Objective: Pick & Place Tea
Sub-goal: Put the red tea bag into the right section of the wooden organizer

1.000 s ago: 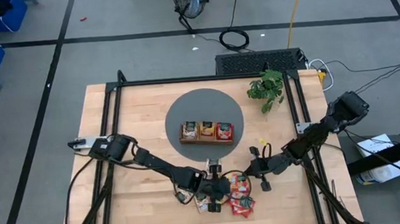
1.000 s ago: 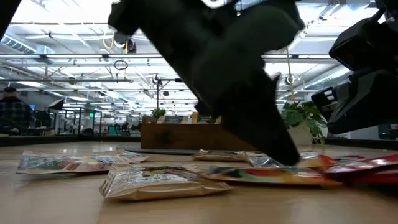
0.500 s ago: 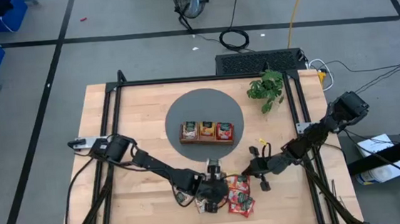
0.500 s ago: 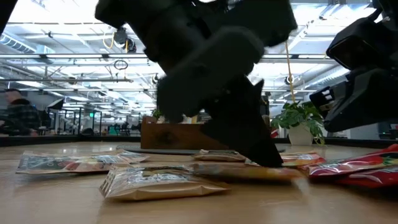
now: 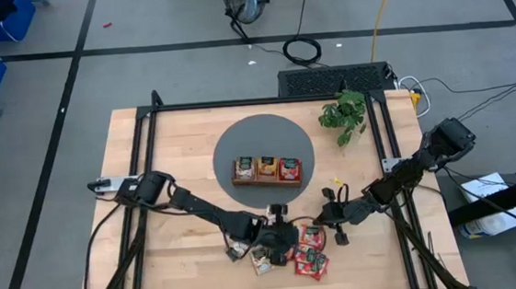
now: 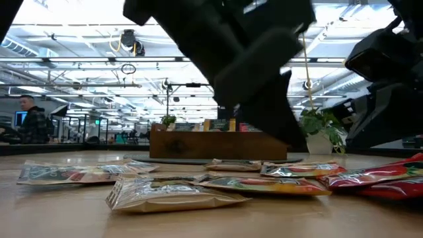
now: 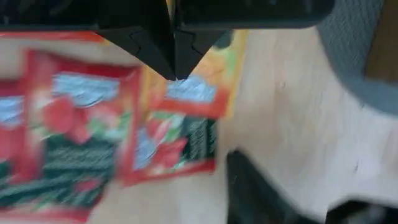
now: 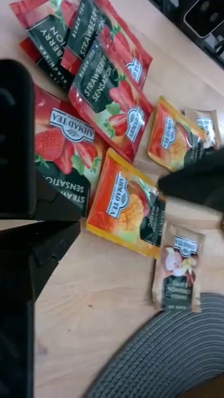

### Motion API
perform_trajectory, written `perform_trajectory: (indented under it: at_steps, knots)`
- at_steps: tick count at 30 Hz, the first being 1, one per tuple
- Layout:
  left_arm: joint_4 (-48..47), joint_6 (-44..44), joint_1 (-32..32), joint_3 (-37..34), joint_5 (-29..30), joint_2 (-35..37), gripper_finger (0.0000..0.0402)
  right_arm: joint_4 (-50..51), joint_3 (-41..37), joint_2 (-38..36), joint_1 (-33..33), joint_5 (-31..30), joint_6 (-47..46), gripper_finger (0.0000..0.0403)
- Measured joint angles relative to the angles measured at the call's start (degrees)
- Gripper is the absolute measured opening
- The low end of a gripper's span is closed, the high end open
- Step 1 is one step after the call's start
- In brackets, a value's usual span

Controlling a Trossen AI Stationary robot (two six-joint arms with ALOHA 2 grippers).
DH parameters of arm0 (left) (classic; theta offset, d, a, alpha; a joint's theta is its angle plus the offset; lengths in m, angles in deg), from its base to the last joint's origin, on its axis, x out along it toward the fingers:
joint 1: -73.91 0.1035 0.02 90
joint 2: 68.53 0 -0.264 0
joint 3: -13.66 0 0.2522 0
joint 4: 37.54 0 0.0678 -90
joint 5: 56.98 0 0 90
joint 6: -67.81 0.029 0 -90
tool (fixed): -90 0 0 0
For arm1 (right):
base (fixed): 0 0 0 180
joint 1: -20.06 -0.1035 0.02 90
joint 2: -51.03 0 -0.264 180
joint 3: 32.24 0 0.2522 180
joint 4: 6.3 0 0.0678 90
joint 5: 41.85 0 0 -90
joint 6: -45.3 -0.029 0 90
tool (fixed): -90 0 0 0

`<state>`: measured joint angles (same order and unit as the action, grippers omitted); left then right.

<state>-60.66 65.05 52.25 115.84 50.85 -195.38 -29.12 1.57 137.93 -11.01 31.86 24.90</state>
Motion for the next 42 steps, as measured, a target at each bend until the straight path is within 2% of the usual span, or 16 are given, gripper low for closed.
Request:
perform_trajectory:
  at_steps: [7, 17, 27, 32, 37, 42]
  knots:
    - [-8.98, -5.67, 1.1, -0.28, 0.09, 0.03, 0.0029, 0.43, 0.02, 0.0, 0.0, 0.04, -0.15, 0.0]
    - [-9.59, -11.5, -0.05, -5.02, -0.23, 0.51, 0.003, -1.17, 0.02, 0.0, 0.0, -0.04, 0.21, 0.0]
    - [-7.64, -3.23, -2.87, -5.68, 2.45, 4.1, 0.0031, -3.13, 0.39, 0.0, 2.82, 0.12, 2.5, 0.0]
    - [-7.81, -3.46, -5.06, -5.33, 5.37, 10.59, 0.0031, -2.01, 4.01, 1.2, 5.38, 7.33, 3.78, 0.0]
    - [-10.7, -5.13, -7.46, -5.43, 6.0, 13.38, 0.0031, 3.11, 8.03, 5.19, 5.9, 9.54, 4.6, 0.0]
    - [-11.08, -4.83, -9.17, -5.42, 6.45, 13.25, 0.0031, 3.46, 11.61, 10.57, 7.43, 10.62, 5.15, 0.0]
